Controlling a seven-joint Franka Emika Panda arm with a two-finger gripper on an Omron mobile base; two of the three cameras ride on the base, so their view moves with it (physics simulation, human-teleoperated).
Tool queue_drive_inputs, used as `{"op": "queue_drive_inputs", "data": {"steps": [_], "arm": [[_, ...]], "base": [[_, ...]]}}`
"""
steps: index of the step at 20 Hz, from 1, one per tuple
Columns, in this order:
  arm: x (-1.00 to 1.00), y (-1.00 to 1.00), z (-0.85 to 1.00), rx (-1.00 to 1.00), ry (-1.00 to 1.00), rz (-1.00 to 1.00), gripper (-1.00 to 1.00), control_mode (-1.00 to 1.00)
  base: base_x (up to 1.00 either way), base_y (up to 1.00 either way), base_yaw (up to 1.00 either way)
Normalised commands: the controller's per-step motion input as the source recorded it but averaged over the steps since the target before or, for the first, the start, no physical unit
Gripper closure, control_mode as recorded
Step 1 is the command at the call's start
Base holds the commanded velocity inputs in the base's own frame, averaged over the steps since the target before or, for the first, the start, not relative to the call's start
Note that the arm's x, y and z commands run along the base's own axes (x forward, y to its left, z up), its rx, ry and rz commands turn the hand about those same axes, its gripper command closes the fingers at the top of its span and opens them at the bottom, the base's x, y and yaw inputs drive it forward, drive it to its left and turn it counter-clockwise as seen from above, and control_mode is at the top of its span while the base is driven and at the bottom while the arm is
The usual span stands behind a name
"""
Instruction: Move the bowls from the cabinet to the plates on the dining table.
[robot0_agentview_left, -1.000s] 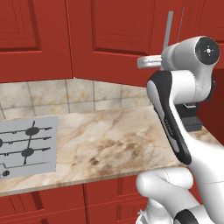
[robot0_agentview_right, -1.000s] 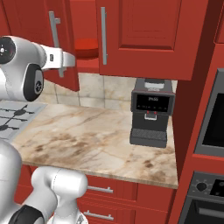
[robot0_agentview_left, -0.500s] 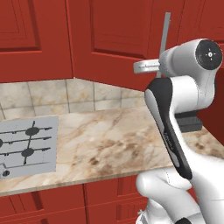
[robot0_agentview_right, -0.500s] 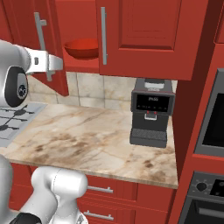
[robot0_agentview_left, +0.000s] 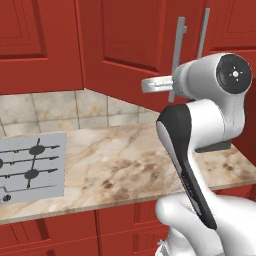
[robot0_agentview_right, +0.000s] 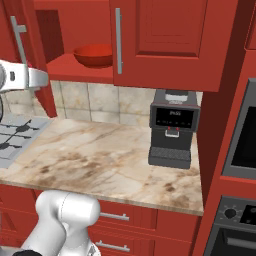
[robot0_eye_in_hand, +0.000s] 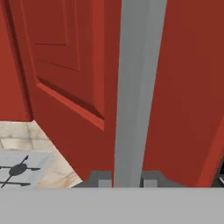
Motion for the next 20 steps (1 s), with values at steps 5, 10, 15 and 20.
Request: {"op": "queue_drive_inputs", "data": {"steps": [5, 10, 15, 20], "arm": [[-0.16, 0.63, -0.12, -0.01, 0.01, 0.0, 1.0, -1.0], [-0.07, 0.65, -0.11, -0.02, 0.01, 0.0, 1.0, -1.0], [-0.04, 0.5, -0.04, -0.01, 0.0, 0.0, 1.0, -1.0], [0.0, 0.07, 0.0, 0.0, 0.0, 0.0, 1.0, -1.0]], "base": [[0.0, 0.0, 0.0], [0.0, 0.0, 0.0], [0.0, 0.0, 0.0], [0.0, 0.0, 0.0]]}}
